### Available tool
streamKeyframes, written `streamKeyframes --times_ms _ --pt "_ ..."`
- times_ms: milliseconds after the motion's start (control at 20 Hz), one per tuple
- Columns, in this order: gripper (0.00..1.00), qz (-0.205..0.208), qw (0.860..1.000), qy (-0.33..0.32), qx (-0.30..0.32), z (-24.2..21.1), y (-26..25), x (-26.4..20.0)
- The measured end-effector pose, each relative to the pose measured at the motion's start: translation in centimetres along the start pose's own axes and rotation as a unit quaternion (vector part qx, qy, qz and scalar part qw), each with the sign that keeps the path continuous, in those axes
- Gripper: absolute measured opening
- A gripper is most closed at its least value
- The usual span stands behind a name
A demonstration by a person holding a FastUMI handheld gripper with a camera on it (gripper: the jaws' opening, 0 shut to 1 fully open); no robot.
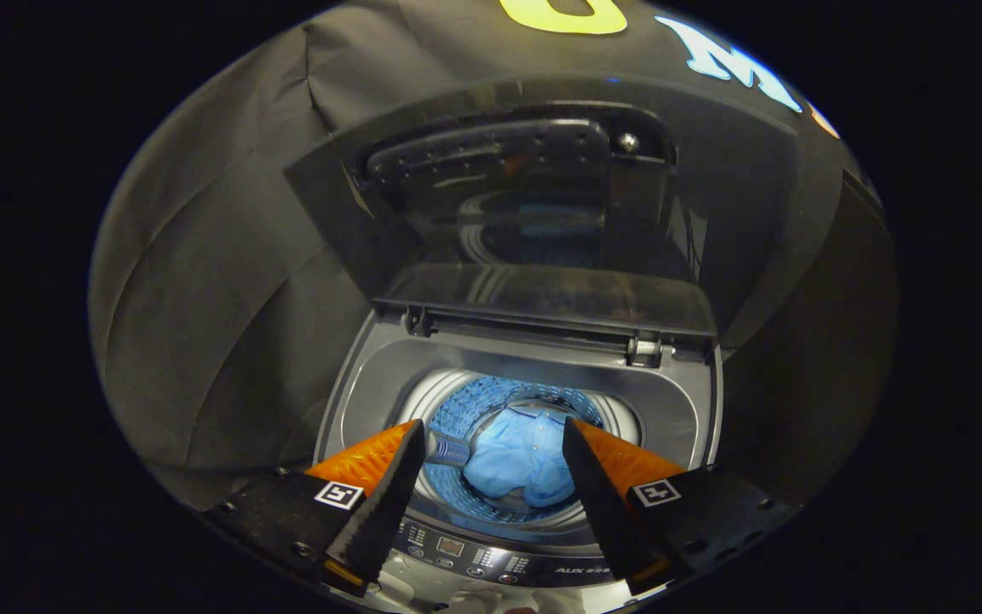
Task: Put the clothes into the washing machine and then close the washing machine lid.
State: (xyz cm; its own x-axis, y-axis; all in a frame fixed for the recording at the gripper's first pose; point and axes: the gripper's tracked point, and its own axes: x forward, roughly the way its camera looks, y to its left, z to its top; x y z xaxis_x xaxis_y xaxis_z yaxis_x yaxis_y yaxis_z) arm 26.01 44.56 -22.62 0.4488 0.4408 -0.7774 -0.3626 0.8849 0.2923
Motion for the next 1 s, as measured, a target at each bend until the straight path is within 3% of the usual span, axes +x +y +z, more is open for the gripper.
streamKeyframes --times_ms 400,1000 --pt "0.99 -0.001 0.998 -0.068 -0.006 6.3 1.6 -4.8" --pt "0.99 -0.005 0.986 -0.167 -0.008 19.5 2.2 -10.7"
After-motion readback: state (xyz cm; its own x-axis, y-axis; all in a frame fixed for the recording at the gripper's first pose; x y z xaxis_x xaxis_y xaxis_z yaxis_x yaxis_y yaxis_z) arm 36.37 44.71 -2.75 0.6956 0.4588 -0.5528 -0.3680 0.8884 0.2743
